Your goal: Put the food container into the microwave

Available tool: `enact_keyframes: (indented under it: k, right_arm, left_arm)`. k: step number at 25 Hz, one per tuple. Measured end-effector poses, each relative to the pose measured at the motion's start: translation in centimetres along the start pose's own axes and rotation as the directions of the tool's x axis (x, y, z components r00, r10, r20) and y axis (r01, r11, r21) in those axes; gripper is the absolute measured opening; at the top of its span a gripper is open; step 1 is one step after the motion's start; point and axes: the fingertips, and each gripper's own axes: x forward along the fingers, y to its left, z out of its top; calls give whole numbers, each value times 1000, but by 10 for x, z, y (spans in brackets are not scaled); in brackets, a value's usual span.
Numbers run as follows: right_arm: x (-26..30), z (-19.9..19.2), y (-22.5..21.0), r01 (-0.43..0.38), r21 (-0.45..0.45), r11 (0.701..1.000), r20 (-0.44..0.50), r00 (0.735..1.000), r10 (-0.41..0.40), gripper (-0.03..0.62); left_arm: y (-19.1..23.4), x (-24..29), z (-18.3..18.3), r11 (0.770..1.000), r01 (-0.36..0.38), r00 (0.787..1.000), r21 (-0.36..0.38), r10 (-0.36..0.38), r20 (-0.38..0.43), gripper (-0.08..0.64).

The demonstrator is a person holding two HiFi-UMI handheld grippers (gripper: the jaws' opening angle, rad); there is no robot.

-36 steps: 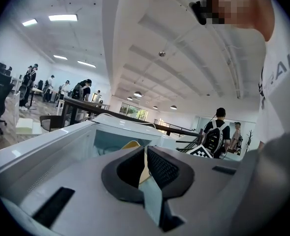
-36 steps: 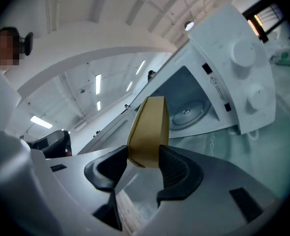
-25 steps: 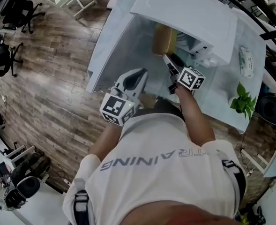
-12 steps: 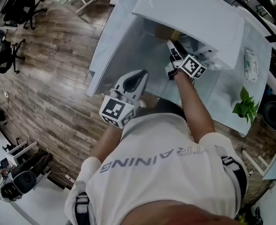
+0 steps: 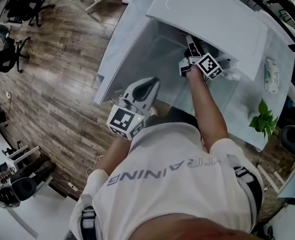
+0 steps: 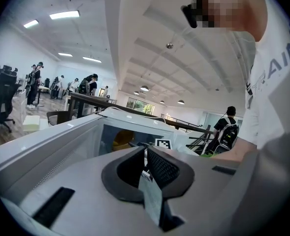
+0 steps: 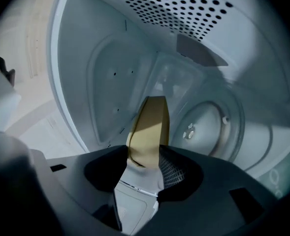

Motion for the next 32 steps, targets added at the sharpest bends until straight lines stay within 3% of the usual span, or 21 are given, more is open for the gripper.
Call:
enact_keyframes:
  k: [14, 22, 26, 32]
  right_arm:
    - [1, 9, -18, 113, 11, 994, 30, 993, -113, 209]
    - [-2, 0, -22, 174, -80, 981, -35, 983, -178, 255]
    - [-3, -7, -24, 221, -172, 960, -107, 964, -242, 255]
    - [-1, -17, -24, 229, -325, 918, -181, 937, -298, 256]
  left_arm:
    - [1, -4, -4, 999, -11, 1000, -32, 11, -1, 44]
    - [-6, -6, -3, 999, 35, 999, -18, -34, 21, 44]
    - [-7, -8, -4, 999, 43, 999, -21, -42, 23, 44]
    - [-5, -11, -8, 998, 48, 999, -29, -47, 22, 44]
